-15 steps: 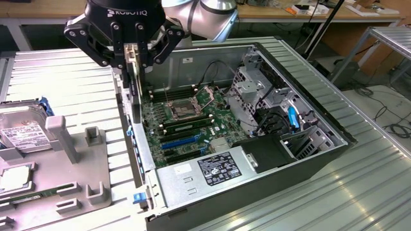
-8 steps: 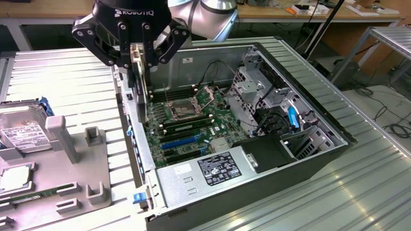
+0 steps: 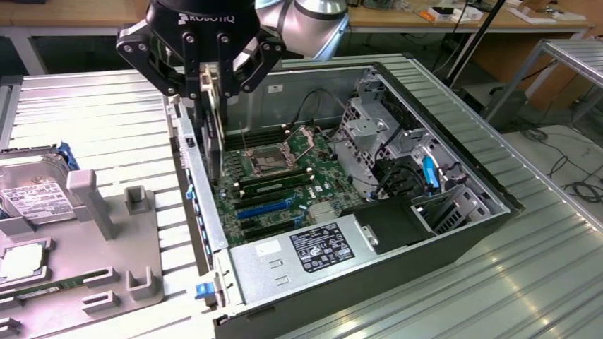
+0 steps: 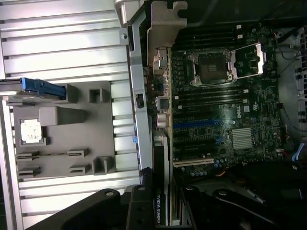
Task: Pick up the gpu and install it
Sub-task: 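Pick up the gpu and move the gpu toward the slot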
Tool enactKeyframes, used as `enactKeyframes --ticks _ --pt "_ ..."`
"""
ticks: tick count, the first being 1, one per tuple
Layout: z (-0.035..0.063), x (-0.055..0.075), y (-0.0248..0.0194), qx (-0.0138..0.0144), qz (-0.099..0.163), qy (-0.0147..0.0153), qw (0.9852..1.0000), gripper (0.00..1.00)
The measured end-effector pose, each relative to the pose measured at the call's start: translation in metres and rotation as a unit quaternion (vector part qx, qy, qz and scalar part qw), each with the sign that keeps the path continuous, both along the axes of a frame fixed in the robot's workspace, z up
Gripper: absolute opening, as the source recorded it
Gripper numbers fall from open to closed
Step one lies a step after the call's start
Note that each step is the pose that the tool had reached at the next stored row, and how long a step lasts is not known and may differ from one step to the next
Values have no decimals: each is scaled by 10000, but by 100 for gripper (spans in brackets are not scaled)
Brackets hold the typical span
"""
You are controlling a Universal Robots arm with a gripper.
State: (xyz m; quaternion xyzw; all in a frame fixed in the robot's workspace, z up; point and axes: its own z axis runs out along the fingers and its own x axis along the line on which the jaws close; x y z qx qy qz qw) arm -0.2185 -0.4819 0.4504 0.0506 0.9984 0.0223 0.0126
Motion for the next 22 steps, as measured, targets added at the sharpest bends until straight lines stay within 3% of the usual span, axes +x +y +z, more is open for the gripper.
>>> enactKeyframes --ticks 22 --pt "0 276 0 0 0 0 10000 27"
